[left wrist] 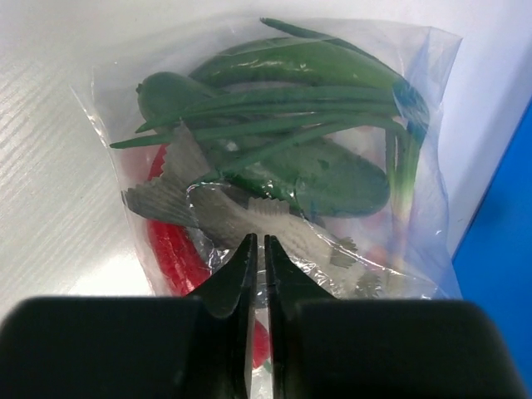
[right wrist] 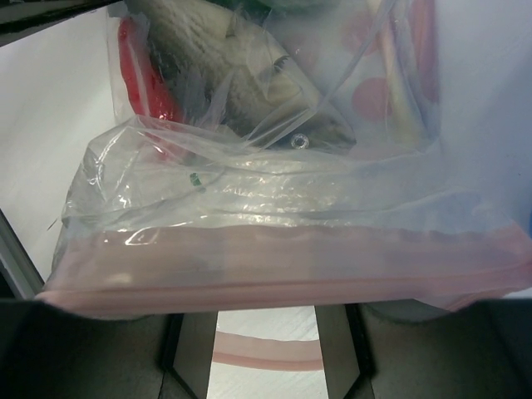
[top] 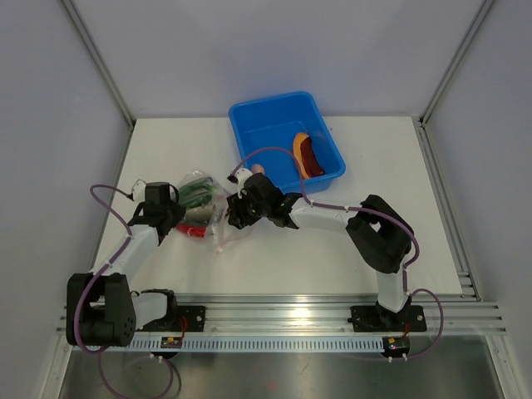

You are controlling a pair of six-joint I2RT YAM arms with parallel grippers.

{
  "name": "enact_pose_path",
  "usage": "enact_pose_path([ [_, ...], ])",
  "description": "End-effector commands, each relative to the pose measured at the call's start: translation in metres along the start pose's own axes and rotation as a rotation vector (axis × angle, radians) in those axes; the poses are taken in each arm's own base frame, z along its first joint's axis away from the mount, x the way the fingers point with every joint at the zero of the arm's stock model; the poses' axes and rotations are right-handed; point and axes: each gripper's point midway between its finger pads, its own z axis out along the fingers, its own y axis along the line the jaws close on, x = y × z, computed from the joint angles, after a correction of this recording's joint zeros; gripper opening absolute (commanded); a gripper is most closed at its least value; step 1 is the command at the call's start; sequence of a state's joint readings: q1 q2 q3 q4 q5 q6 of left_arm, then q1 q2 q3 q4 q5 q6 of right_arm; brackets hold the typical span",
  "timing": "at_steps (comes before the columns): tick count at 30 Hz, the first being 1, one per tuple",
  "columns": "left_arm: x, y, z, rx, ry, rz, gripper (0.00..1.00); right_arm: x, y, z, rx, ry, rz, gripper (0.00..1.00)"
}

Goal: Open the zip-top bag and remove the fake food
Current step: Pick up the fake vegetable from the zipper food storage bag.

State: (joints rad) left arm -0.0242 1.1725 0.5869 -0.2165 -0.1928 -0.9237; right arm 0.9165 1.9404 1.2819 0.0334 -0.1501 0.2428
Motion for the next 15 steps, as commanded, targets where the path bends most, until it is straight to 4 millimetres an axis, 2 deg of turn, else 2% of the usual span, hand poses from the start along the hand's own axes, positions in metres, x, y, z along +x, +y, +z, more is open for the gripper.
enact_pose_path([
  [1,-0.011,-0.012,-0.002,0.029,-0.023,-0.002,0.14,-0.015,0.013,0.0,-0.041,-0.044,-0.006,0.53],
  [4,-0.015,-0.013,-0.008,0.038,-0.038,0.011,0.33,-0.013,0.012,0.002,-0.039,-0.037,-0.005,0.53],
  [5,-0.016,-0.012,-0.01,0.038,-0.043,0.014,0.49,-0.013,0.013,0.002,-0.04,-0.037,-0.005,0.53],
  [6,-0.018,-0.012,-0.012,0.04,-0.05,0.018,0.76,-0.012,0.013,0.003,-0.039,-0.035,-0.006,0.53],
  [9,-0.02,-0.007,-0.016,0.007,-0.058,0.017,0.99,-0.012,0.012,0.003,-0.04,-0.032,-0.006,0.53],
  [15,-0.028,0.003,-0.016,-0.044,-0.081,-0.015,0.99,-0.011,0.012,0.004,-0.038,-0.027,-0.011,0.53],
])
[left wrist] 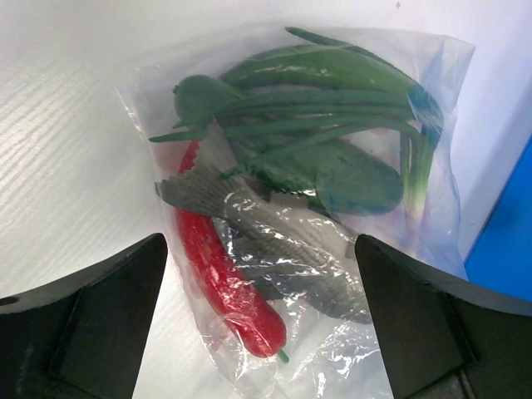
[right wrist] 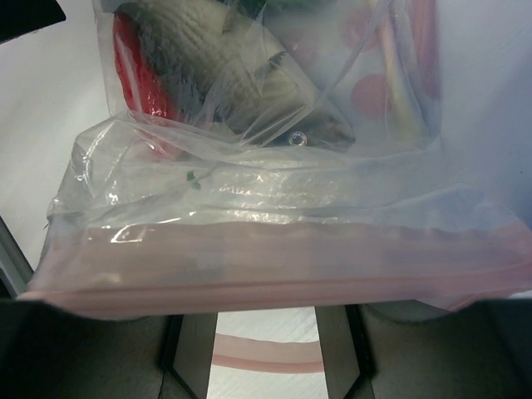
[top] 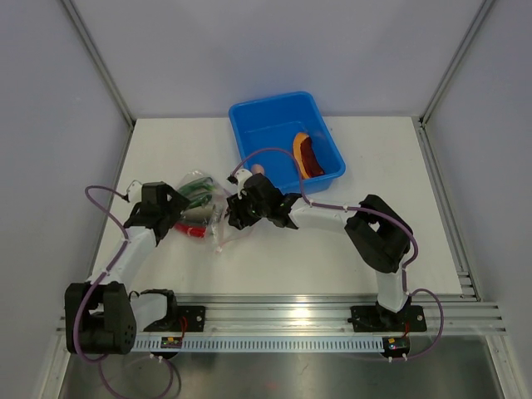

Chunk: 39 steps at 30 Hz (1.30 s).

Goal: Open the zip-top bag and remove the fake food
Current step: Pick up the fake vegetable from the zipper food storage bag.

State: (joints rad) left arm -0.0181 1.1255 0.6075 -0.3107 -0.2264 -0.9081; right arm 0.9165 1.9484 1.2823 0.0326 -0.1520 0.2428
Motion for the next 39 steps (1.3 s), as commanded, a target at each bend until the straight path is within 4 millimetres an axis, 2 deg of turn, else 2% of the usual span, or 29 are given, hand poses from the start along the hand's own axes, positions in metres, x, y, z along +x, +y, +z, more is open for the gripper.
enact_pose_path([
  [1,-0.025,-0.003,-0.003,-0.003,-0.063,-0.054,0.99,-0.014,0.013,0.002,-0.039,-0.035,-0.01,0.53],
  [6,-0.024,0.009,0.014,-0.024,0.006,-0.135,0.99,-0.014,0.014,0.002,-0.044,-0.031,-0.006,0.53],
  [11,-0.022,0.008,0.024,0.034,0.015,-0.225,0.99,-0.014,0.018,0.0,-0.059,-0.028,-0.006,0.53],
  [16,-0.009,0.01,0.038,0.034,0.084,-0.24,0.99,-0.016,0.019,-0.002,-0.065,-0.037,-0.006,0.53],
  [17,-0.01,0.009,0.041,0.041,0.078,-0.239,0.95,-0.014,0.018,-0.001,-0.064,-0.033,-0.005,0.53],
  [19,0.002,0.011,0.047,0.046,0.123,-0.244,0.9,-0.013,0.018,0.0,-0.067,-0.027,-0.004,0.53],
  [20,0.004,0.008,0.049,0.061,0.133,-0.246,0.82,-0.013,0.018,0.0,-0.067,-0.025,-0.004,0.52],
  [21,0.007,0.01,0.051,0.054,0.145,-0.246,0.79,-0.012,0.018,0.0,-0.068,-0.023,-0.004,0.53],
  [24,0.009,0.015,0.051,0.031,0.147,-0.244,0.69,-0.011,0.018,0.001,-0.069,-0.022,-0.005,0.53],
  [31,0.001,0.012,0.037,0.059,0.104,-0.247,0.61,-0.007,0.018,0.005,-0.074,-0.01,-0.011,0.53],
  [34,0.004,0.012,0.033,0.078,0.114,-0.245,0.58,-0.003,0.017,0.008,-0.08,-0.001,-0.012,0.55],
  [36,0.005,0.009,0.031,0.094,0.119,-0.239,0.56,-0.002,0.016,0.011,-0.079,0.002,-0.01,0.6],
  [39,0.009,0.01,0.029,0.101,0.132,-0.235,0.53,0.001,0.02,0.015,-0.11,0.009,-0.009,0.61],
])
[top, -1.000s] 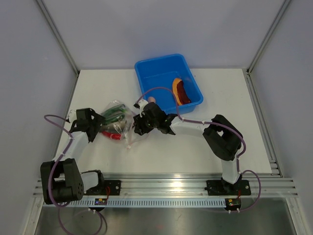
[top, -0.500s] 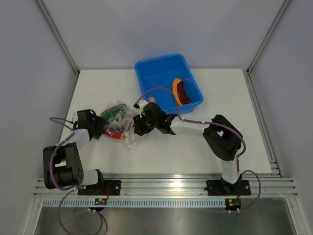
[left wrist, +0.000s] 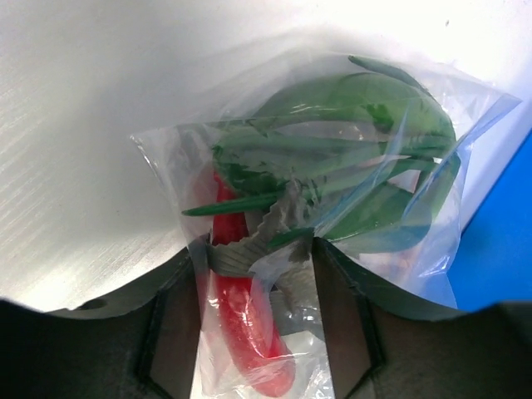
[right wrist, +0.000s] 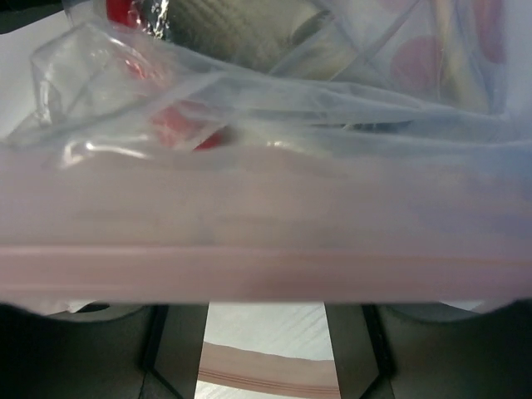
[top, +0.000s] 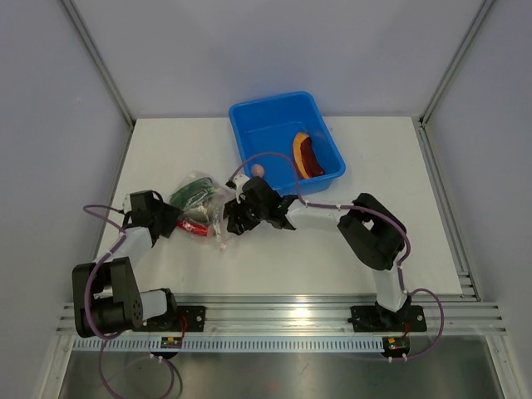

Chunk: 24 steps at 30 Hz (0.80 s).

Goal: Open the zip-top bag and remove the fake food
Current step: Pick up the fake vegetable from the zipper food storage bag.

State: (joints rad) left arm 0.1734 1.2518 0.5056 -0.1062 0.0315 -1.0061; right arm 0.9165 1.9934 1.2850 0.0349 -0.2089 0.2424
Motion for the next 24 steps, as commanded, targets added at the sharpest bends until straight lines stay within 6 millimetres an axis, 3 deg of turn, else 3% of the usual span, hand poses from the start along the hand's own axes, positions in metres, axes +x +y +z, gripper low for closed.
enact_pose_path([
  [1,0.002,-0.009,-0.005,0.057,0.013,0.011,0.51,-0.016,0.021,0.005,-0.089,-0.039,-0.014,0.61],
  [9,0.006,-0.001,-0.002,0.039,0.021,0.014,0.47,-0.011,0.041,0.009,-0.225,-0.044,-0.033,0.61],
  [16,0.012,0.005,-0.001,0.035,0.035,0.006,0.48,-0.004,0.033,0.023,-0.148,-0.02,-0.021,0.6],
  [24,0.013,0.005,-0.001,0.038,0.042,0.008,0.47,0.011,0.061,0.034,-0.163,0.028,-0.15,0.61],
])
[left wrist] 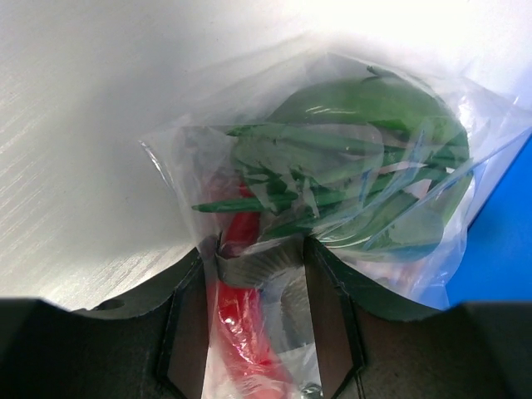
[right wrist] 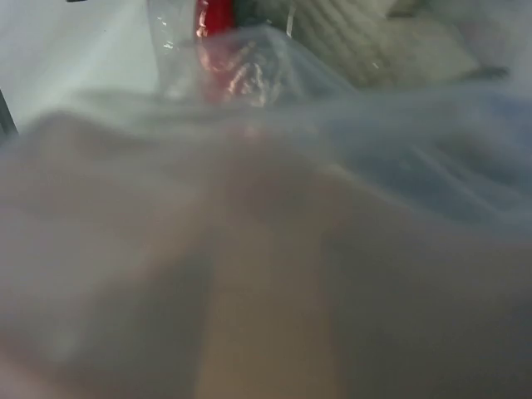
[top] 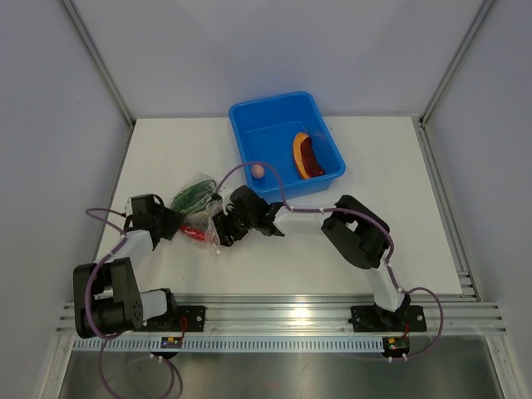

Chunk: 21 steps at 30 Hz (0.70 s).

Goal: Open the zip-top bag and remove the fake food
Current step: Pick up the fake vegetable from the zipper food storage bag.

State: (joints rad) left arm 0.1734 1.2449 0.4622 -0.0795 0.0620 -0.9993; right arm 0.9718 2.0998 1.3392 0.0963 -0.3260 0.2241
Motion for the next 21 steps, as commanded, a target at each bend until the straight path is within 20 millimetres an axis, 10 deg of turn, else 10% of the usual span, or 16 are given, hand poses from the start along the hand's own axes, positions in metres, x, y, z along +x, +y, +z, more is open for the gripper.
enact_pose_path([
  [1,0.002,-0.004,-0.001,0.033,0.013,0.002,0.47,-0.008,0.019,0.01,0.012,-0.002,-0.114,0.61],
  [21,0.003,-0.004,-0.002,0.027,0.024,0.007,0.47,0.019,0.009,0.026,0.12,0.134,-0.229,0.29],
])
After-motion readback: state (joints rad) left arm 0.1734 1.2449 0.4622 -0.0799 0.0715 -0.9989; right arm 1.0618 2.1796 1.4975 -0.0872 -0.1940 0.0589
